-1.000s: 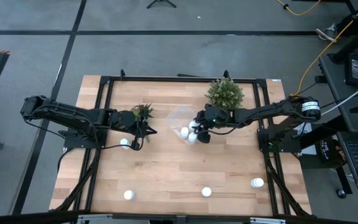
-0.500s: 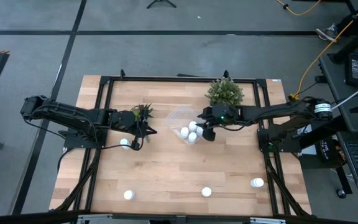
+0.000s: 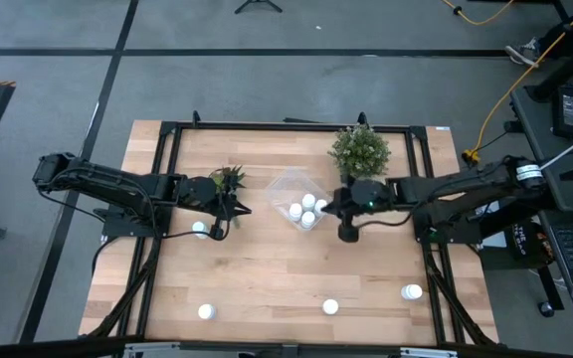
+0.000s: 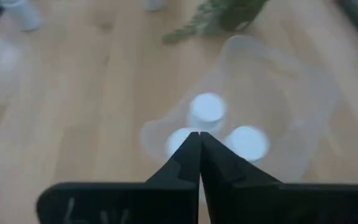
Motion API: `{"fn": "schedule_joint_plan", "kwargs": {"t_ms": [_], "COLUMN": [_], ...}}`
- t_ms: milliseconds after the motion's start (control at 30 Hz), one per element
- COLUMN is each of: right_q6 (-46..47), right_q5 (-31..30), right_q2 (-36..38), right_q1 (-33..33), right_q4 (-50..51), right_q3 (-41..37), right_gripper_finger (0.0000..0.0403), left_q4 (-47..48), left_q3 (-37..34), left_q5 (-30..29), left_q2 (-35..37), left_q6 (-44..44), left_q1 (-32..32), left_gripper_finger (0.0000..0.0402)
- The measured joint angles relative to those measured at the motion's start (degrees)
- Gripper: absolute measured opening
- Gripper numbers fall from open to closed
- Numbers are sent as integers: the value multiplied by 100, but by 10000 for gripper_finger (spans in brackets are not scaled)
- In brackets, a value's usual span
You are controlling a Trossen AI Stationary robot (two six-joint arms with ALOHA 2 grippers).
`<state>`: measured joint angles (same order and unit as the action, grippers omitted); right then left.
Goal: Pick and place pill bottles into a basket
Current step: Put the pill bottle into the transparent bin
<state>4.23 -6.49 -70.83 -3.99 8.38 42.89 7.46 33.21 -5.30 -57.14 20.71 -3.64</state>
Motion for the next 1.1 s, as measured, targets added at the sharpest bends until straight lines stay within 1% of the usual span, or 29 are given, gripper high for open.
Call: {"fn": "schedule_joint_plan", "kwargs": {"t_ms": [133, 267, 333, 467, 600, 733, 833, 867, 933, 1000, 1100], "right_q6": [237, 466, 636, 1087, 1043, 1005, 930, 860, 763, 741, 731], "right_q5": [-33, -346, -406, -397, -398, -401, -381, -258, -53, 27, 5], "right_q2": [4, 4, 0, 0, 0, 0, 0, 0, 0, 0, -3], "right_q1": [-510, -1084, -1302, -1652, -1831, -1847, -1846, -1869, -2001, -2185, -2454], "right_q4": [250, 733, 967, 948, 936, 862, 646, 593, 482, 477, 469], "right_q3": [0, 0, 0, 0, 0, 0, 0, 0, 1, 53, 147], "right_gripper_finger": [4, 6, 5, 3, 11, 11, 5, 3, 3, 2, 2], "left_q4": [2, 3, 4, 4, 2, 0, -1, -3, -7, -11, -67], "left_q3": [0, 0, 0, 0, 0, 0, 0, 0, -1, -2, -4], "left_q5": [0, 97, 419, 1216, 1572, 1683, 1722, 1719, 1702, 1692, 1681], "left_q2": [0, 0, 0, -2, 0, 0, -1, -6, -42, -46, -114], "left_q6": [-26, -277, -287, -301, -291, -27, -251, -386, -608, -710, -727], "left_q1": [0, 0, 0, -2, -2, -2, -31, -52, -105, -168, -244], "left_gripper_finger": [12, 7, 4, 2, 4, 2, 3, 3, 2, 1, 2]}}
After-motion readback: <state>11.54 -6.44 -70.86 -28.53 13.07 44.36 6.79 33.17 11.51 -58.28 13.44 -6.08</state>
